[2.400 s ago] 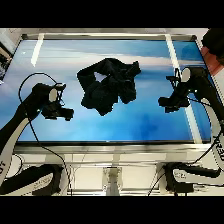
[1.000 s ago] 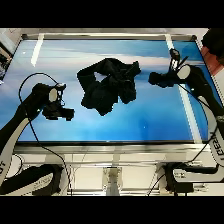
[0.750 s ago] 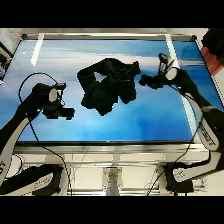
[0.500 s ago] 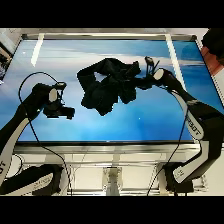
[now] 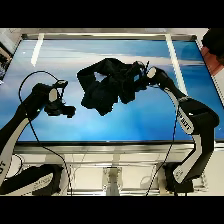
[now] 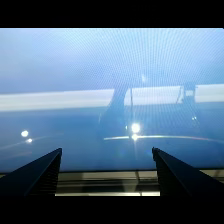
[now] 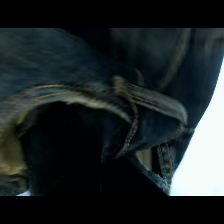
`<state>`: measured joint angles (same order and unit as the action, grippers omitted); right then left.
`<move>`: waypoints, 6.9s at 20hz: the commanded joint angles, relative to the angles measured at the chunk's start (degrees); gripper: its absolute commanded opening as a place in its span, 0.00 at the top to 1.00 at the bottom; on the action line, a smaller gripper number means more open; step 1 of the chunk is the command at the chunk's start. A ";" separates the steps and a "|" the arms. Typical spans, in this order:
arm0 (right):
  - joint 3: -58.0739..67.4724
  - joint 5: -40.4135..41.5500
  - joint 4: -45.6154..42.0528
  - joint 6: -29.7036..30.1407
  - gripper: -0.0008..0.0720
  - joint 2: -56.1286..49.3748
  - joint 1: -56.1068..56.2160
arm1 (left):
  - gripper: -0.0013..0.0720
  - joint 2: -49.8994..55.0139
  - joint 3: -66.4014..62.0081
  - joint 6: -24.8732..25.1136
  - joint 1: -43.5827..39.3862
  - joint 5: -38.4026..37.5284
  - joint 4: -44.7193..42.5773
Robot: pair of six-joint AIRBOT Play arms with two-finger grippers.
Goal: Fold the clothes and pants, and hang the long-sleeved shirts on hangers.
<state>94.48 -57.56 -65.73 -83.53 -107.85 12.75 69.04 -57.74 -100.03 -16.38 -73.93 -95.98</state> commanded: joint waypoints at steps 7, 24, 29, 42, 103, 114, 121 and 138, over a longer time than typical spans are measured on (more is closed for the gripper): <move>17.16 -23.50 -27.71 -0.96 0.97 9.44 -2.54 | 0.11 -0.02 0.02 0.37 0.07 0.55 0.00; -11.63 -32.35 -34.07 -1.14 0.96 34.53 -39.52 | 0.11 -0.02 0.02 47.84 -0.22 6.84 10.60; -16.41 -29.07 -28.81 0.15 0.96 34.47 -41.64 | 0.11 0.07 0.02 73.18 -4.61 11.32 10.82; -16.61 -26.84 -23.52 1.81 0.96 34.45 -41.64 | 0.18 14.03 0.00 78.40 -18.60 46.90 10.60; -13.55 -28.48 -19.91 3.76 0.96 33.29 -22.43 | 0.96 1.42 -27.26 50.38 8.07 -28.20 4.72; -29.92 -31.50 -33.59 4.57 0.96 33.24 -35.80 | 0.94 1.51 5.88 51.25 11.39 -20.94 10.80; -29.92 -23.17 -32.74 3.26 0.96 33.22 -48.76 | 0.94 -0.70 5.66 50.88 19.21 -14.75 10.40; -29.92 -10.38 -32.87 5.49 0.80 33.18 -49.16 | 0.46 -3.15 5.73 48.68 40.28 1.18 23.34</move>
<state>64.55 -68.86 -98.80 -79.44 -74.65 -36.40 64.10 -52.03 -52.10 23.51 -76.27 -78.72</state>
